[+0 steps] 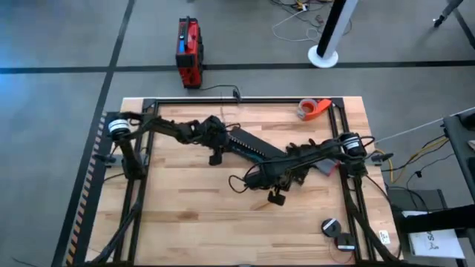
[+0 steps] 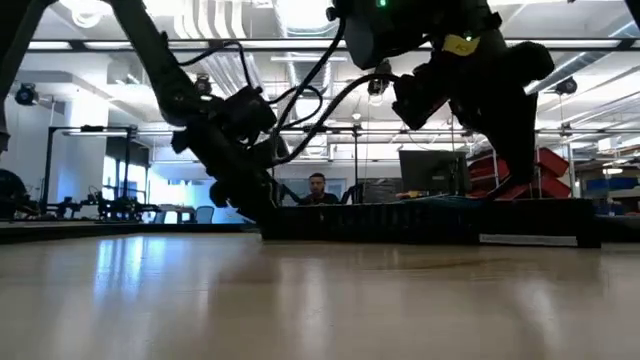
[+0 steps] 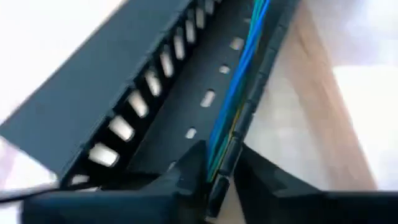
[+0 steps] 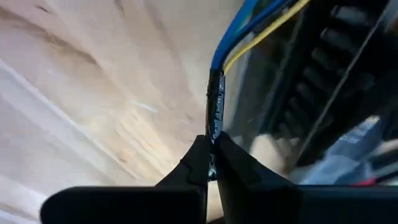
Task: Ziptie cables
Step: Put the zip-tied cables into the black cable duct
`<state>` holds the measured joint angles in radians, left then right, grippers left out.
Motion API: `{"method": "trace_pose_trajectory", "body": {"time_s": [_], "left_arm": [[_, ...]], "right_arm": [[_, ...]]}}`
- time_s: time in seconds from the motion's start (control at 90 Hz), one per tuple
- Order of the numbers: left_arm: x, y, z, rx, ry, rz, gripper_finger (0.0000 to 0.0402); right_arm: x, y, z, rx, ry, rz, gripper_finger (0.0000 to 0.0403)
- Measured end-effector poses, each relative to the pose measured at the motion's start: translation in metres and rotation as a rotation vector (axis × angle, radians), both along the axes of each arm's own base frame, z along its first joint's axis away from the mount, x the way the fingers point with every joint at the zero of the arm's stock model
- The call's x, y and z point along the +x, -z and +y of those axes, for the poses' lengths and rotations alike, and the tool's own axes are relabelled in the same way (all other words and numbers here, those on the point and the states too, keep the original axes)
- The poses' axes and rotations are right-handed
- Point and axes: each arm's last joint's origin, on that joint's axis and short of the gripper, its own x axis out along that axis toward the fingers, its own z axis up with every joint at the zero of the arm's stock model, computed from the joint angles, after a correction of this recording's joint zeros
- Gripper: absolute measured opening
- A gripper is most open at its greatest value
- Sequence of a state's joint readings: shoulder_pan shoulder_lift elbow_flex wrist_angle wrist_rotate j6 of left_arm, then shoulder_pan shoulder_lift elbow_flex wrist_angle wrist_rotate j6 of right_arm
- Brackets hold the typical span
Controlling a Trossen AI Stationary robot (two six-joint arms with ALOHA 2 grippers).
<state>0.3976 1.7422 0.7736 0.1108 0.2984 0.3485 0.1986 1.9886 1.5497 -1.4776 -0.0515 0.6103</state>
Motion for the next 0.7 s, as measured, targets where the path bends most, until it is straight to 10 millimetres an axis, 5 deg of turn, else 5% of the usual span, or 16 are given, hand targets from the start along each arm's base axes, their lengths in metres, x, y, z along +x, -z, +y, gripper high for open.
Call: {"method": "trace_pose_trajectory", "body": {"time_s": [0.344,0.7], "left_arm": [[-0.023,-0.017,-0.016,0.011,0.04,0.053,0.0009],[-0.048,-0.025,-0.028,0.011,0.111,0.077,0.0001]], "right_arm": [[-0.011,-0.023,-0.005,-0.066,-0.026,0.001,0.0],[-0.016,-0.019,-0.013,-0.056,-0.094,0.064,0.0]]}}
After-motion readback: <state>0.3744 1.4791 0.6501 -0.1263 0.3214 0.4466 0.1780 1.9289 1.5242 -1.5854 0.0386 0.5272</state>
